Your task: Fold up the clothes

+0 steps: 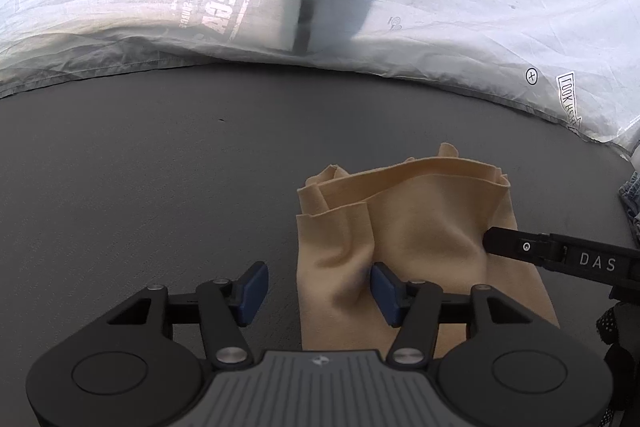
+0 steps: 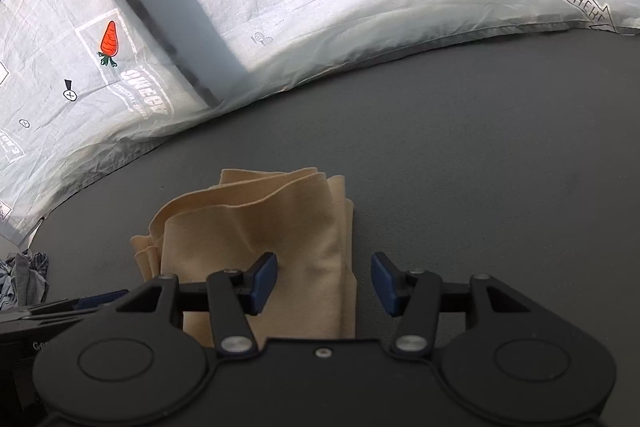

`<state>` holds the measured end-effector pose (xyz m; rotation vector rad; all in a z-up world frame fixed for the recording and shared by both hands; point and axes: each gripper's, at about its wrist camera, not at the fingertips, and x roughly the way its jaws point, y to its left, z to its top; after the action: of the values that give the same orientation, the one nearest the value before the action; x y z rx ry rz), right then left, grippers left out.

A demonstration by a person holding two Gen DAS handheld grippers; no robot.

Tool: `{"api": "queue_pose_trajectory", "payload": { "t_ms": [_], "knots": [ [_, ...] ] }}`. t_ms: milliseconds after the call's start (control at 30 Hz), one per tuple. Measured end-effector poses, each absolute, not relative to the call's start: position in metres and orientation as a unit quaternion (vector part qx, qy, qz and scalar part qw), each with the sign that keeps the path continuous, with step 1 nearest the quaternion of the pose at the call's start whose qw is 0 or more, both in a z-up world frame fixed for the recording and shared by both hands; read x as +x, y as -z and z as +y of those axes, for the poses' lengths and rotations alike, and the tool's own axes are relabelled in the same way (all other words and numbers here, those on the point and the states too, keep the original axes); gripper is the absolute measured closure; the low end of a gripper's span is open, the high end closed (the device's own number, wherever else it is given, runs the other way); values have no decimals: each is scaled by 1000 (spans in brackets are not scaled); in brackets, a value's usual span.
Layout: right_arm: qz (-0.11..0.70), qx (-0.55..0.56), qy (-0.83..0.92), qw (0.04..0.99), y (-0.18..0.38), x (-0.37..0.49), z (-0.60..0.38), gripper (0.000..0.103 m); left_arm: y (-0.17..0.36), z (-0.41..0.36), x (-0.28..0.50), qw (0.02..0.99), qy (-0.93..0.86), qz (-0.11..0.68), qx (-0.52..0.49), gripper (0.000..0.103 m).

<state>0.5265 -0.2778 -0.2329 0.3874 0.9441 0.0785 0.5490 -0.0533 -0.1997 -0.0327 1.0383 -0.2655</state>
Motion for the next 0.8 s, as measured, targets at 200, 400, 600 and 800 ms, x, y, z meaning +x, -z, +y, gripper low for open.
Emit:
{"api": "queue_pose_trajectory", "payload": {
  "t_ms": [200, 400, 600, 800],
  "knots": [
    [458, 178, -48, 870, 238, 531, -269, 49, 210, -54, 557, 857, 132, 498, -22, 45],
    [458, 193, -62, 866, 241, 537, -271, 48, 221, -48, 568, 852, 139, 502, -60, 42],
    [454, 211, -69, 863, 250, 545, -276, 38, 224, -54, 575, 857, 149, 490, -52, 39],
    [447, 181, -74, 873, 249, 547, -266, 32, 225, -59, 575, 864, 134, 479, -76, 39]
  ]
}}
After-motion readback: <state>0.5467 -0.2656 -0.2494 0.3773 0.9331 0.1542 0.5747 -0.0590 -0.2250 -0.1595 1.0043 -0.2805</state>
